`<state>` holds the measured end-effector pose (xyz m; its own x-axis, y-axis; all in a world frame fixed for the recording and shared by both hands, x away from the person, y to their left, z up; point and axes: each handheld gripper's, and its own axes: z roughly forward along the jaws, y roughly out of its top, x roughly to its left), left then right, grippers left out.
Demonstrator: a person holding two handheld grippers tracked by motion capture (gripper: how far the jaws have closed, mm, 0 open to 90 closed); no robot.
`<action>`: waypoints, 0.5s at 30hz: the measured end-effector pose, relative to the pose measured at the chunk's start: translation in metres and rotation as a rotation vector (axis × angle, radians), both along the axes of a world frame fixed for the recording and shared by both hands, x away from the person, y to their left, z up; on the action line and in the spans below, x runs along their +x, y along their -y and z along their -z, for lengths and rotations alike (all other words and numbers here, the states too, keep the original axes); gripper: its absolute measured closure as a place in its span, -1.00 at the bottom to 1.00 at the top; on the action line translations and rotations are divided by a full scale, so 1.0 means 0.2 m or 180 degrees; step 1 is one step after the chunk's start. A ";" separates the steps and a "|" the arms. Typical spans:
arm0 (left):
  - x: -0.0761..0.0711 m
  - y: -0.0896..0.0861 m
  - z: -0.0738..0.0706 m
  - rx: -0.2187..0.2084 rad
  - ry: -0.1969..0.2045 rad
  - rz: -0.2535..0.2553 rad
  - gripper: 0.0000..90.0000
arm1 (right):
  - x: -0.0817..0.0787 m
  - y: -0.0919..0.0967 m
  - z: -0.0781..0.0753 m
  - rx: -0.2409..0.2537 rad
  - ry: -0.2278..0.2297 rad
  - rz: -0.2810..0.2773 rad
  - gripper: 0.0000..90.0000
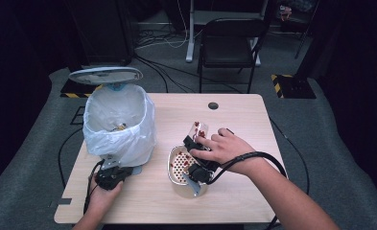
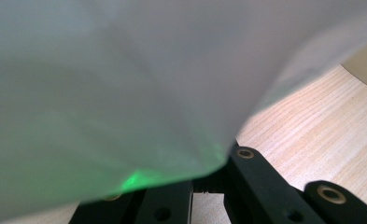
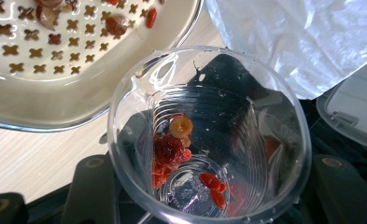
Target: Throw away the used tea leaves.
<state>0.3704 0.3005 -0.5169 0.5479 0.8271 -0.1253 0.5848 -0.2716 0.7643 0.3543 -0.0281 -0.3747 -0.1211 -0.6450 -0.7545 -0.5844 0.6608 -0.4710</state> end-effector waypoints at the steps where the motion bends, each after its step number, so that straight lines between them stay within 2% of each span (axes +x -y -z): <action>1: 0.00 0.00 0.00 -0.0014 0.0002 -0.0009 1.00 | 0.01 -0.02 -0.04 -0.0330 0.0168 -0.0130 -0.07; 2: 0.00 0.00 0.00 -0.0020 0.0003 -0.0011 1.00 | 0.02 0.01 -0.01 -0.0182 0.0040 -0.0092 -0.07; 3: 0.00 0.00 0.00 -0.0037 0.0005 -0.0024 1.00 | 0.02 -0.01 -0.04 -0.0330 0.0130 -0.0081 -0.07; 4: 0.00 0.00 0.00 -0.0037 0.0005 -0.0024 1.00 | 0.02 -0.01 -0.04 -0.0330 0.0130 -0.0081 -0.07; 7: 0.00 0.00 0.00 -0.0027 -0.0006 -0.0042 1.00 | 0.02 0.01 -0.01 -0.0267 0.0072 -0.0013 -0.07; 9: 0.00 0.00 0.00 -0.0022 0.0018 0.0033 1.00 | 0.03 0.01 -0.02 -0.0233 0.0034 -0.0001 -0.08; 11: 0.00 0.00 0.00 -0.0023 0.0024 0.0039 1.00 | 0.03 -0.01 -0.05 -0.0071 -0.0043 -0.0024 -0.08; 12: 0.00 0.00 0.00 -0.0025 0.0022 0.0039 1.00 | 0.03 0.02 -0.06 0.0100 -0.0163 0.0112 -0.08; 13: 0.00 0.00 0.00 -0.0020 0.0022 0.0043 1.00 | 0.04 0.01 -0.08 0.0037 -0.0185 -0.0005 -0.08; 14: 0.00 0.00 0.00 -0.0020 0.0022 0.0043 1.00 | 0.05 0.02 -0.08 0.0174 -0.0390 0.0027 -0.08; 15: 0.00 0.00 0.00 -0.0022 0.0022 0.0044 1.00 | 0.06 0.00 -0.12 0.0164 -0.0471 -0.0017 -0.08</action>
<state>0.3708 0.3007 -0.5169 0.5601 0.8186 -0.1272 0.5757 -0.2742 0.7703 0.3661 -0.0291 -0.3509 -0.2302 -0.6067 -0.7609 -0.6485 0.6786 -0.3449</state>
